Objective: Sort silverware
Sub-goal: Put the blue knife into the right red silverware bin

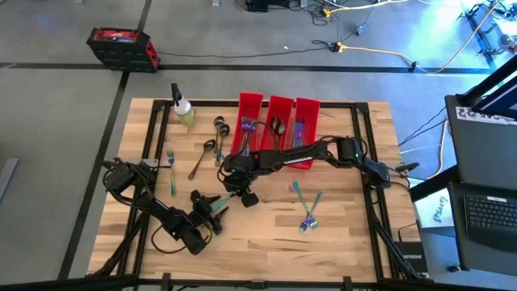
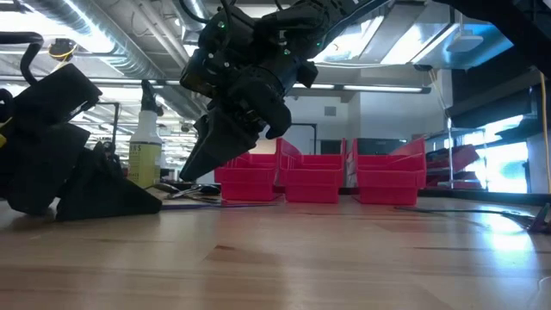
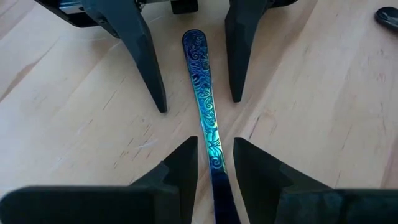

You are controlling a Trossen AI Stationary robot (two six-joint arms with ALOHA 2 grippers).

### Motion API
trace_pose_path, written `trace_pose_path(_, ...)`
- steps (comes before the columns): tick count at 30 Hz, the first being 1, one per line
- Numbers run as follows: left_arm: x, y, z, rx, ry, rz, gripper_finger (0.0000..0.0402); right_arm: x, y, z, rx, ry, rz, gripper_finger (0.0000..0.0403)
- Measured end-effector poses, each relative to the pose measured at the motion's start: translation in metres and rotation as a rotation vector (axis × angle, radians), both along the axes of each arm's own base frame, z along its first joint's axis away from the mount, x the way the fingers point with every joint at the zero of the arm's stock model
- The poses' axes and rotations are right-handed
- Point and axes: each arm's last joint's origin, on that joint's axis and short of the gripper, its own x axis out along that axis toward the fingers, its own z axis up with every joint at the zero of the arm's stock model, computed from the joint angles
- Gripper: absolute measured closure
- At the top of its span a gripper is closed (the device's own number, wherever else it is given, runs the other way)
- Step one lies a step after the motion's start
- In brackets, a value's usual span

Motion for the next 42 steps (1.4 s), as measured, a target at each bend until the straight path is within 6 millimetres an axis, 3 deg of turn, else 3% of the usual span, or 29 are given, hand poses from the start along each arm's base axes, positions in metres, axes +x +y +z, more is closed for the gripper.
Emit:
trace_pose_path(9, -0.0003, 0.0003, 0.0, 0.006, -0.009, 0.004, 0.0172, 0.0, 0.0, 0.0, 0.0, 0.0, 0.0, 0.0315)
trace_pose_path(15, -0.0006, 0.0001, 0.0026, 0.001, -0.029, 0.009, 0.0253, -0.0001, 0.0, -0.0001, 0.0, 0.001, -0.001, 0.0315)
trace_pose_path(18, -0.0006, 0.0, 0.0025, -0.001, -0.025, 0.007, 0.0274, -0.0001, 0.0, -0.0001, 0.0, 0.002, -0.001, 0.0315)
trace_pose_path(28, -0.0002, -0.0003, 0.0025, 0.005, 0.002, -0.007, 0.0285, -0.0003, 0.0, -0.0002, 0.0, 0.004, -0.001, 0.0315)
trace_pose_path(36, -0.0001, -0.0008, 0.0025, -0.005, 0.001, -0.007, 0.0338, -0.0011, 0.0, -0.0008, 0.004, 0.017, -0.007, 0.0315)
trace_pose_path(42, -0.0001, -0.0009, 0.0024, -0.007, 0.007, -0.01, 0.0345, -0.0009, 0.0, -0.0007, 0.004, 0.015, -0.007, 0.0315)
